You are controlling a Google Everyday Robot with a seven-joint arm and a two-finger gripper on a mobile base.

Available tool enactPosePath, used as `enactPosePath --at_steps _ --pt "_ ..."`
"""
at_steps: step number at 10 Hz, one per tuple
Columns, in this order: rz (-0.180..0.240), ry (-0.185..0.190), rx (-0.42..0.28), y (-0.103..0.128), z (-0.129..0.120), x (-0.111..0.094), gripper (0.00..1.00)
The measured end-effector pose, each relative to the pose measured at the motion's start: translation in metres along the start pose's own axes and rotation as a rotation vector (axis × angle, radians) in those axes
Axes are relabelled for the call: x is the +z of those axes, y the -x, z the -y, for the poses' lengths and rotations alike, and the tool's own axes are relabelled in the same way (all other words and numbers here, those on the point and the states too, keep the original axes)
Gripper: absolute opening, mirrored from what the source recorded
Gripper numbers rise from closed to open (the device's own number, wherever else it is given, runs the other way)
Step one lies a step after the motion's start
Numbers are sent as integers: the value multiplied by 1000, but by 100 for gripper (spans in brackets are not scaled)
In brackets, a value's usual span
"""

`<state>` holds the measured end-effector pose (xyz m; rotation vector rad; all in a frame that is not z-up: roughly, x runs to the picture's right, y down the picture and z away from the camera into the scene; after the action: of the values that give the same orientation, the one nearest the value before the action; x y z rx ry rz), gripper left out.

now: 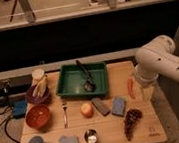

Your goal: Place apple in red bowl

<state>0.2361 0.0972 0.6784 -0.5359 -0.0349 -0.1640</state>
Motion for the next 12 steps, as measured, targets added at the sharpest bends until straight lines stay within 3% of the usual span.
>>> enactPosePath --at_steps 2,5,9,12 --pt "6 -7 -59 10 3 -3 80" --pt "22 -20 -169 49 12 -7 80" --pt "27 -34 -256 65 16 -9 80" --pt "41 -46 -353 111 22 -9 80"
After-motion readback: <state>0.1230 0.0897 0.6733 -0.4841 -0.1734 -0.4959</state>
